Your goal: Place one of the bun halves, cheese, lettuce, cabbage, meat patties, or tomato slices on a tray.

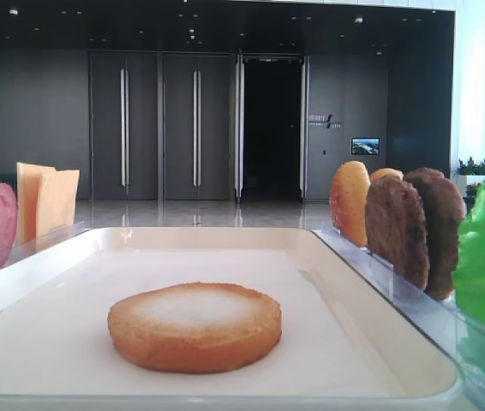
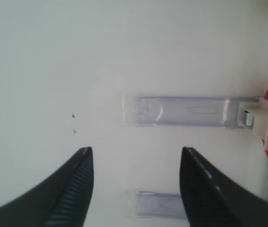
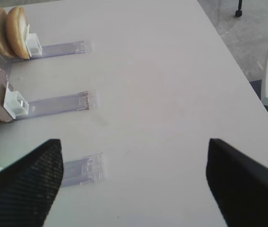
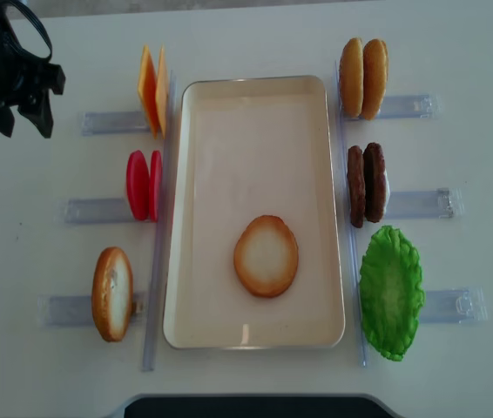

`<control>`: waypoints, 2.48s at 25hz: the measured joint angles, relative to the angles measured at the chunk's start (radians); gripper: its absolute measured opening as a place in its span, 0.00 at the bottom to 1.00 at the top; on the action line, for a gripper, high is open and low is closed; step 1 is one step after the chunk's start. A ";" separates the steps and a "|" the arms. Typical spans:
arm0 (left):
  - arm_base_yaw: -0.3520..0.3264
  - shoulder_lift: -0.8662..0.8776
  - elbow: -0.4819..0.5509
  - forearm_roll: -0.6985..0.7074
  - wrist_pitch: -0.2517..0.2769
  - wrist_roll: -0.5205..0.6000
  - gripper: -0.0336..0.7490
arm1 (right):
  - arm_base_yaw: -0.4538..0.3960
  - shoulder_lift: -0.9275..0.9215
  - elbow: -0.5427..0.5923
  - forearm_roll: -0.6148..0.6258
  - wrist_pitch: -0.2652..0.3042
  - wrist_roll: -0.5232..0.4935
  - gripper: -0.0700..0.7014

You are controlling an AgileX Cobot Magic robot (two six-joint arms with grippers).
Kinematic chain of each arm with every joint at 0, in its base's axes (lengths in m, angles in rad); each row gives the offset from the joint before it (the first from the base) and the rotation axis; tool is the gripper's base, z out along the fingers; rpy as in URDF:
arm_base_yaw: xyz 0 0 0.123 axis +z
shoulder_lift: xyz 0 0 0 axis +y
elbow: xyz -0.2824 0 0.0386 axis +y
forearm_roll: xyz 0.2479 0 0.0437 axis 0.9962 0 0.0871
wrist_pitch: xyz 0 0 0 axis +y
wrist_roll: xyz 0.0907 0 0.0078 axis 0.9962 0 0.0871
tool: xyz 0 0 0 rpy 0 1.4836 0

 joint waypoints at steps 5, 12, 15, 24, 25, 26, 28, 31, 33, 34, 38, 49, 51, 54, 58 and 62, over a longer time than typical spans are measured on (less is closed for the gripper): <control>0.025 0.000 0.000 -0.003 0.000 0.002 0.61 | 0.000 0.000 0.000 0.000 0.000 0.000 0.85; 0.042 -0.029 0.000 -0.014 0.000 0.002 0.61 | 0.000 0.000 0.000 0.000 0.000 0.000 0.85; 0.042 -0.099 0.000 -0.015 0.000 0.008 0.61 | 0.000 0.000 0.000 0.000 0.000 0.000 0.85; 0.042 -0.424 0.000 -0.015 0.024 0.045 0.61 | 0.000 0.000 0.000 0.000 0.000 0.000 0.85; 0.042 -0.461 0.000 -0.015 0.025 0.046 0.61 | 0.000 0.000 0.000 0.000 0.000 0.000 0.85; 0.042 -0.499 0.000 -0.015 0.025 0.046 0.61 | 0.000 0.000 0.000 0.000 0.000 0.000 0.85; 0.042 -0.570 0.018 -0.015 0.026 0.054 0.61 | 0.000 0.000 0.000 0.000 0.000 0.000 0.85; 0.042 -0.687 0.084 -0.015 0.029 0.077 0.61 | 0.000 0.000 0.000 0.000 0.000 0.000 0.85; 0.042 -0.757 0.146 -0.015 0.030 0.084 0.61 | 0.000 0.000 0.000 0.000 0.000 0.000 0.85; 0.042 -0.796 0.185 -0.015 0.027 0.089 0.61 | 0.000 0.000 0.000 0.000 0.000 0.000 0.85; 0.042 -0.951 0.348 -0.016 -0.012 0.091 0.61 | 0.000 0.000 0.000 0.000 0.000 0.000 0.85; 0.042 -1.381 0.742 -0.096 -0.084 0.091 0.61 | 0.000 0.000 0.000 0.000 0.000 0.000 0.85; 0.042 -1.444 0.780 -0.120 -0.084 0.091 0.61 | 0.000 0.000 0.000 0.000 0.000 0.000 0.85; 0.042 -1.535 0.822 -0.135 -0.084 0.093 0.61 | 0.000 0.000 0.000 0.000 0.000 0.000 0.85; 0.042 -1.632 0.865 -0.138 -0.085 0.095 0.61 | 0.000 0.000 0.000 0.000 0.000 0.000 0.85; 0.042 -1.669 0.887 -0.147 -0.089 0.098 0.61 | 0.000 0.000 0.000 0.000 0.000 0.000 0.85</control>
